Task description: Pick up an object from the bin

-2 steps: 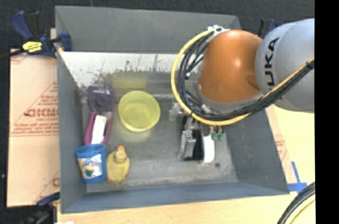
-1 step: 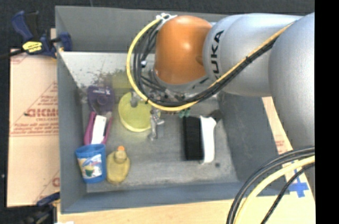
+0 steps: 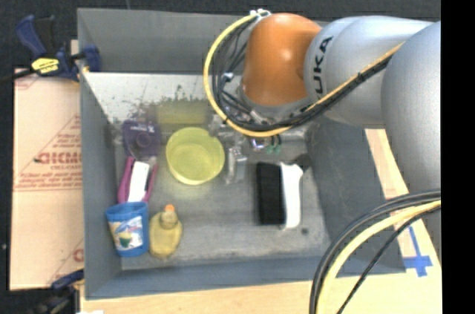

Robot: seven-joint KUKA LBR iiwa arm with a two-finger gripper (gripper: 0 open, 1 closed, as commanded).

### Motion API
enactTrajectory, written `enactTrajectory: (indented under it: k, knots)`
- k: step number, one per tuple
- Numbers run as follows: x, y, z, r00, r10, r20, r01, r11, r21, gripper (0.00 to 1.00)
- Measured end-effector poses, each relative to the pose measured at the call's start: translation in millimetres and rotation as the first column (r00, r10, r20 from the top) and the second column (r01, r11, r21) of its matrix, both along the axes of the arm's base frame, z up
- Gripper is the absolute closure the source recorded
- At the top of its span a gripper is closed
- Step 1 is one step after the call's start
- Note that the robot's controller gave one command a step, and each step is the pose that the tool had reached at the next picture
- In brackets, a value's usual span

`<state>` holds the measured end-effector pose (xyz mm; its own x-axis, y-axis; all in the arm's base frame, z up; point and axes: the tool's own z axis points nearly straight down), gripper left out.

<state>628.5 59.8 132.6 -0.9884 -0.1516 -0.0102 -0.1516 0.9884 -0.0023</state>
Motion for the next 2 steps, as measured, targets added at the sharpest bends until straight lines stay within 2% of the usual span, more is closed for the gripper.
enactTrajectory:
  k: [1, 2]
  knots:
    - [24.4, 82.1, -9.3, 0.997, 0.074, 0.001, -0.074, 0.997, 0.007, 0.00]
    - [27.5, 57.8, -61.4, 0.906, 0.423, 0.002, -0.423, 0.906, -0.006, 0.00]
